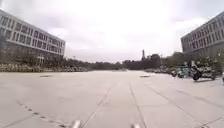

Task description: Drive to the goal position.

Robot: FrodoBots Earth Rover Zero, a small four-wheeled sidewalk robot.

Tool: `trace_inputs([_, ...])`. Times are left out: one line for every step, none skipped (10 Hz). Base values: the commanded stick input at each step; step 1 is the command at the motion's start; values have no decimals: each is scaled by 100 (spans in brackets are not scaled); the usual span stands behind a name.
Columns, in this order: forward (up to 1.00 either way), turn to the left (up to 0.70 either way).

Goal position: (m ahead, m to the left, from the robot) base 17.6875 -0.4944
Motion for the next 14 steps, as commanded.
trace_inputs([70,0])
trace_inputs([70,0])
trace_inputs([70,-12])
trace_inputs([70,-33])
trace_inputs([70,-30])
trace_inputs([70,0])
trace_inputs([70,0])
trace_inputs([70,0])
trace_inputs([70,0])
trace_inputs([70,0])
trace_inputs([70,0])
trace_inputs([70,0])
trace_inputs([70,0])
trace_inputs([70,0])
